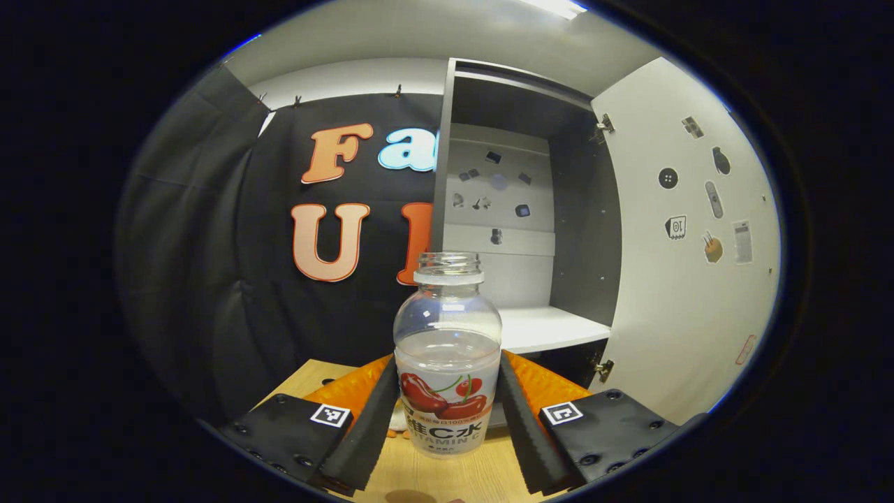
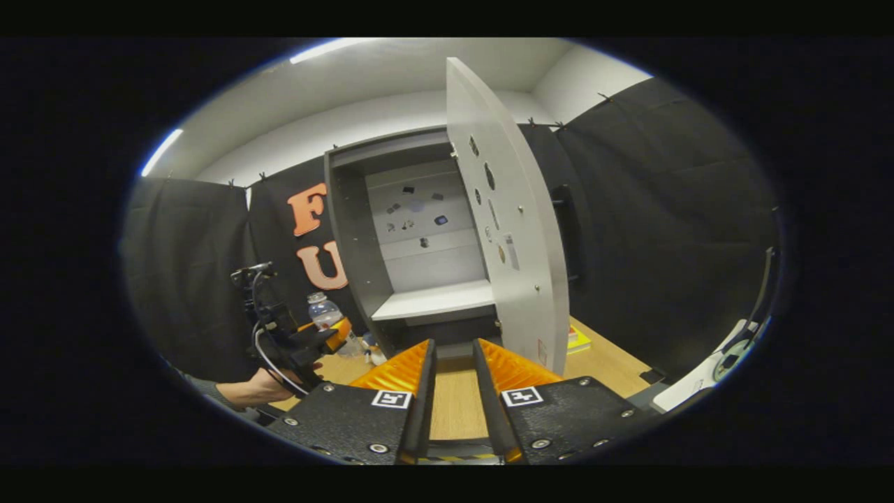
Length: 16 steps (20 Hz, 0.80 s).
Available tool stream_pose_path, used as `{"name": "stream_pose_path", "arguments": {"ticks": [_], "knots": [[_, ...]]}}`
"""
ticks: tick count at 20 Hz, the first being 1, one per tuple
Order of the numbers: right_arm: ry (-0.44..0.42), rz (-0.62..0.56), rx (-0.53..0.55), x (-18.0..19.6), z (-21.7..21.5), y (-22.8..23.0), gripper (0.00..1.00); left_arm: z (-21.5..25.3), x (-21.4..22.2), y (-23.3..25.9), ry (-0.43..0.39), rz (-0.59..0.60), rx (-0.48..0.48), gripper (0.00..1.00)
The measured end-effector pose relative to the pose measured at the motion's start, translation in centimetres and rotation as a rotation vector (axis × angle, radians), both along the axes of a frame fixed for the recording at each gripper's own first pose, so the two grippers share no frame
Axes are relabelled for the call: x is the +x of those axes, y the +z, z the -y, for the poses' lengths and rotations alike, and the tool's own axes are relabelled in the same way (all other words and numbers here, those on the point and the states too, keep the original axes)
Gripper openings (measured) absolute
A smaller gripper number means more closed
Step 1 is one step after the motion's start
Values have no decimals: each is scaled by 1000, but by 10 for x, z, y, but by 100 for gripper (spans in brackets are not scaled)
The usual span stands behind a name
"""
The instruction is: Open the cabinet door with the right hand, grasp the bottle in the cabinet with the left hand and place it on the coaster, then close the cabinet door with the right hand.
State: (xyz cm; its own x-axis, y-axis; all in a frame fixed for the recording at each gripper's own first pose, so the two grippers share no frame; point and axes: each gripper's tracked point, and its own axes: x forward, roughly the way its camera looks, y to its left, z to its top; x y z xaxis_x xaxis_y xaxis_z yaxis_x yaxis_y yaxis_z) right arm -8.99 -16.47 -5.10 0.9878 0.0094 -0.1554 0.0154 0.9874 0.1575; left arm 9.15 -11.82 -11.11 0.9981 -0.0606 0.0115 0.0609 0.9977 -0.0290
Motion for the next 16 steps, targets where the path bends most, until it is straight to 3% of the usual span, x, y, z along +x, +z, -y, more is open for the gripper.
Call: {"name": "stream_pose_path", "arguments": {"ticks": [5,8,16], "knots": [[12,-49,8,1,-2,-22,33,-14,-15,-52,17,-25,-9,85],[18,-84,0,0,-5,-40,33,-19,-21,-87,17,-40,32,85],[39,-186,-16,0,-13,-85,33,-35,-38,-143,18,-54,25,85]]}}
